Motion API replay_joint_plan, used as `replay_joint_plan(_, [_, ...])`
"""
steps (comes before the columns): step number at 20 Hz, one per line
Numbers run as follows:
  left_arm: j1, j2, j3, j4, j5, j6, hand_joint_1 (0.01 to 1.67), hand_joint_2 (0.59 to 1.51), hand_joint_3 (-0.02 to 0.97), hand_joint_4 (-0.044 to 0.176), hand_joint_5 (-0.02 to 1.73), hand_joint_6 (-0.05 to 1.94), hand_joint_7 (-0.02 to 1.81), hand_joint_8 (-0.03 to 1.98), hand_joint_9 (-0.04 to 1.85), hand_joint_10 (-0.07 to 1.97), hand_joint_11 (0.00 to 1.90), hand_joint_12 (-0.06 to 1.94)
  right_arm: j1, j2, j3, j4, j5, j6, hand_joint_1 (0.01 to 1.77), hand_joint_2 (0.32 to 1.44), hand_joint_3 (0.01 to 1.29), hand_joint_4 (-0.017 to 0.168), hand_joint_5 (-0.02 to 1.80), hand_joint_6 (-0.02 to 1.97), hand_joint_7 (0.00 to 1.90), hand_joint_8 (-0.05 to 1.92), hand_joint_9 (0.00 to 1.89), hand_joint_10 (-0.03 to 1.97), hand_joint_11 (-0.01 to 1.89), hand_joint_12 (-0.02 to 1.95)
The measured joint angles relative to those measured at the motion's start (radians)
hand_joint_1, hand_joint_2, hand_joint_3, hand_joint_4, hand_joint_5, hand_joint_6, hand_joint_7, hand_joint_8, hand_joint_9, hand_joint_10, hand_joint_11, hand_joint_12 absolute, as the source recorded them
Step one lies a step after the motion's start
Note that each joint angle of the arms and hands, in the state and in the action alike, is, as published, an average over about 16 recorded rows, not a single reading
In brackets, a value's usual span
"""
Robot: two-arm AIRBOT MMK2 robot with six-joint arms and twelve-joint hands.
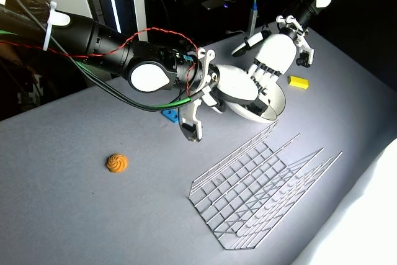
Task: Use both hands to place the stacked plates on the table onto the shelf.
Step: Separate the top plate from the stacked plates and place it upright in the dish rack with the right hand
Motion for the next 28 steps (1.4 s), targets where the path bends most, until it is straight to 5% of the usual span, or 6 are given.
replay_joint_plan(7, [-0.038, 0.071, -0.013, 0.014, -0.014, -0.038, 0.02, 1.099, 0.020, 0.000, 0.03, 0.01, 0.03, 0.00, 0.02, 0.02, 0.01, 0.01, 0.010, 0.000, -0.010, 0.033, 0.015, 0.002, 1.19, 0.97, 0.02, 0.000, 0.79, 0.77, 0.89, 0.46, 0.91, 0.56, 0.66, 1.12])
replay_joint_plan(16, [-0.120, 0.226, -0.049, 0.050, -0.053, -0.131, 0.02, 1.093, 0.019, 0.001, 0.06, 0.02, 0.04, 0.00, 0.02, 0.02, 0.02, 0.01, 0.035, 0.039, -0.068, 0.055, -0.004, 0.005, 1.22, 0.97, 0.02, -0.001, 0.80, 1.06, 0.89, 0.75, 0.87, 1.01, 0.66, 1.20])
replay_joint_plan(22, [-0.185, 0.316, -0.063, 0.090, -0.080, -0.204, 0.02, 1.086, 0.019, 0.002, 0.07, 0.01, 0.05, 0.00, 0.02, 0.02, 0.02, 0.01, 0.076, 0.097, -0.138, 0.096, -0.026, 0.005, 1.24, 0.98, 0.02, 0.006, 0.83, 1.18, 0.90, 0.88, 0.90, 0.81, 0.67, 1.19])
replay_joint_plan(28, [-0.260, 0.368, -0.058, 0.142, -0.095, -0.272, 0.01, 1.084, 0.019, 0.003, 0.07, 0.01, 0.05, 0.00, 0.02, 0.02, 0.02, 0.01, 0.125, 0.174, -0.212, 0.171, -0.045, 0.004, 1.27, 1.00, 0.02, 0.007, 0.86, 1.17, 0.94, 0.94, 0.94, 0.72, 0.67, 1.18])
